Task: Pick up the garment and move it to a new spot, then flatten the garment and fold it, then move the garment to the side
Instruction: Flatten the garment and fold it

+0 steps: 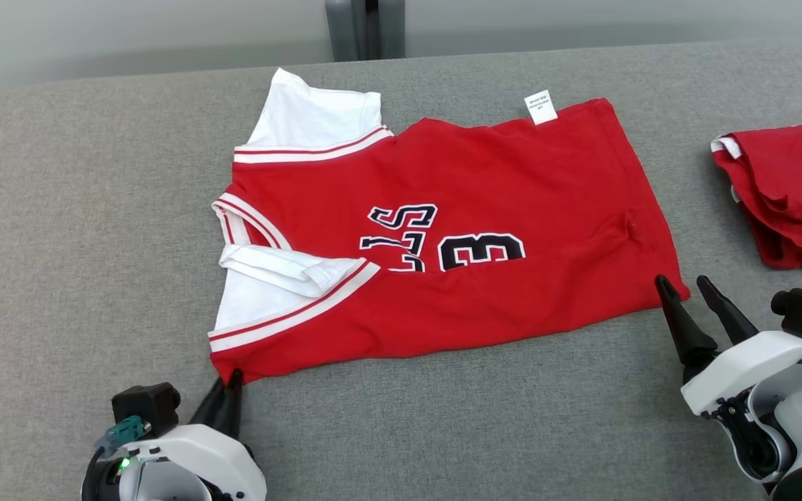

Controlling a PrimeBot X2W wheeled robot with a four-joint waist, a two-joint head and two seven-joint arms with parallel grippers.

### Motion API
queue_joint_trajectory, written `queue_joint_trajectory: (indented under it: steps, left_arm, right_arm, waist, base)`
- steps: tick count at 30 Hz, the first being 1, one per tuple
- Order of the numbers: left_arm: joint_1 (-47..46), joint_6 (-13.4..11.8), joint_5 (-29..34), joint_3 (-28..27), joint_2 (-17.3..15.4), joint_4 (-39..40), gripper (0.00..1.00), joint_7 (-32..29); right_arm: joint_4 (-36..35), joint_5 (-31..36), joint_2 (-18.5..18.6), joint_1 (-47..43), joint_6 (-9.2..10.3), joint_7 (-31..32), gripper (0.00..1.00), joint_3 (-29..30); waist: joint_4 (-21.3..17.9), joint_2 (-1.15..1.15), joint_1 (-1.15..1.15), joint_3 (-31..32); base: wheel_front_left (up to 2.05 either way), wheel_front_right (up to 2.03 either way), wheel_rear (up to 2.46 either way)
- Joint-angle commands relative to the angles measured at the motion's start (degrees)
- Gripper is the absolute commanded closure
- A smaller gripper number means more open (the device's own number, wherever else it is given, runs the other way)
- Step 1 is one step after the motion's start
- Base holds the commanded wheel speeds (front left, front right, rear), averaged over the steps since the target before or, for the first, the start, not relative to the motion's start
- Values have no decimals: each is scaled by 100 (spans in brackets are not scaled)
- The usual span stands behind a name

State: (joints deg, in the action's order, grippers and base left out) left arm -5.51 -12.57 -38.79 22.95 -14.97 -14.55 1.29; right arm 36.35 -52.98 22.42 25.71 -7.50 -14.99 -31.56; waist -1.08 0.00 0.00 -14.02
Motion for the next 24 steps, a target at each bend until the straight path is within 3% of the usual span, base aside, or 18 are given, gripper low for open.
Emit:
queue_joint_trajectory:
  steps: [1, 12, 13, 14, 16, 24]
  left_arm:
    - [-46, 38, 36, 5, -1, -36, 100, 15]
    - [-165, 91, 150, 88, -66, -77, 100, 188]
    - [-178, 100, 162, 101, -70, -65, 100, 190]
    - [-188, 100, 177, 113, -78, -53, 100, 199]
    - [-187, 102, 168, 116, -92, -34, 100, 220]
    - [112, -64, 174, 54, -230, 269, 100, 233]
  right_arm:
    - [25, -19, 47, -36, 2, -30, 0, -1]
    - [666, -572, -1, 258, 2, 318, 0, -321]
    - [719, -558, 10, 280, 2, 315, 8, -383]
    - [764, -559, 13, 288, 2, 297, 53, -427]
    - [788, -513, 33, 302, 1, 247, 100, -542]
    - [673, -437, 222, -58, 4, 31, 100, -687]
  waist:
    - [16, 0, 0, -8]
    - [203, 0, 0, -67]
    - [226, 0, 0, -67]
    - [245, 0, 0, -64]
    - [262, 0, 0, -54]
    - [169, 0, 0, 38]
  base:
    - [0, 0, 0]
    - [0, 0, 0]
    - [0, 0, 0]
    - [0, 0, 0]
    - [0, 0, 0]
    - [0, 0, 0]
